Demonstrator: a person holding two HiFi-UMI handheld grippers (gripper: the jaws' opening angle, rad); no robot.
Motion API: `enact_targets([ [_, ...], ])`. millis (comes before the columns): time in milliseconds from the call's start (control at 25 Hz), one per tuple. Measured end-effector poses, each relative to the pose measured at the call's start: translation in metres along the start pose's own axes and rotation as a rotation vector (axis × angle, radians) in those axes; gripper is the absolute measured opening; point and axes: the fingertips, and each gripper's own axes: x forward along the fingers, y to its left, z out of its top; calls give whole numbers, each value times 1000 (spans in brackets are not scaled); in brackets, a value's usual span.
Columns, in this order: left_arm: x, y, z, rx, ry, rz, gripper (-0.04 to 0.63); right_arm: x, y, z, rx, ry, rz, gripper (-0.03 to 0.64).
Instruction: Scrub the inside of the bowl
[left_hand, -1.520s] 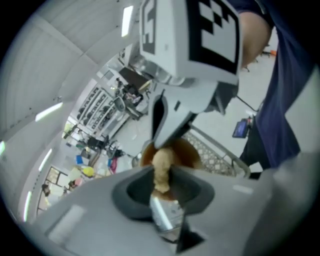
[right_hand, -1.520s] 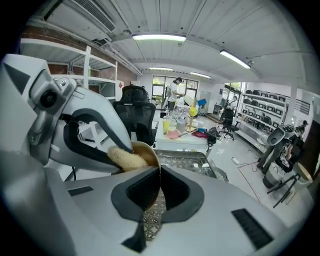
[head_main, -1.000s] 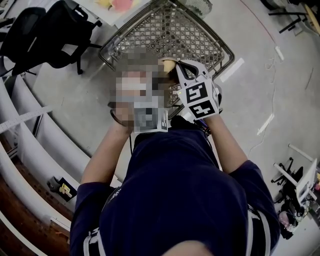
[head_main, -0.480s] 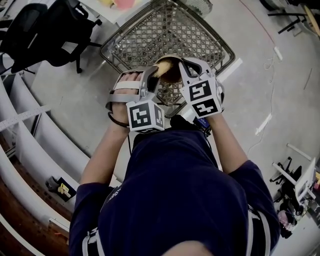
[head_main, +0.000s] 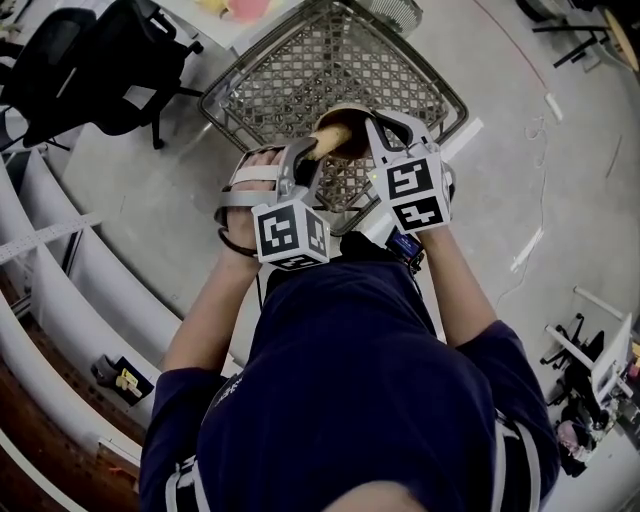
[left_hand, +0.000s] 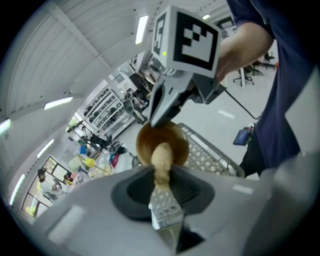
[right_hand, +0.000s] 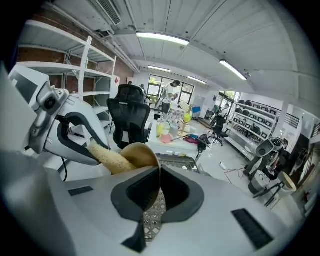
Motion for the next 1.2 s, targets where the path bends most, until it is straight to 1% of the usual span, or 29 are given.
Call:
enact_targets([
  [120,0,-12,5,-46,-21,-50,83,0,5,5,4,-21,7,15],
  [240,0,-21,14,-55,-42,-73,83,2,16,11,17,-40,30,15],
  [360,0,-23,20,-52,-56,-74,83,4,20,11,16,-43,42,15],
  [520,5,-13,-1,-23,17,-46,83,8,8,-3,33,-19,34,15],
  [640,4,-8,-8,-12,40,-42,83,9,8,-5,46,-15,35,15],
  [720,5,-15,-2,10,28,-64,83,9,13,-2,50,-22,45,15],
  [800,5,-24,11,31,-7,-81,83,10,18,2,51,-28,58,15],
  [880,7,-26,23,42,-35,-79,83,12,15,2,46,-28,63,15],
  [960,13,-23,24,45,-30,-71,83,13,7,-3,51,-21,56,15],
  [1080,17,-14,6,32,8,-58,83,14,-3,-10,66,-11,40,15],
  [1200,17,-6,-2,12,22,-55,83,14,-4,-12,74,-9,39,15],
])
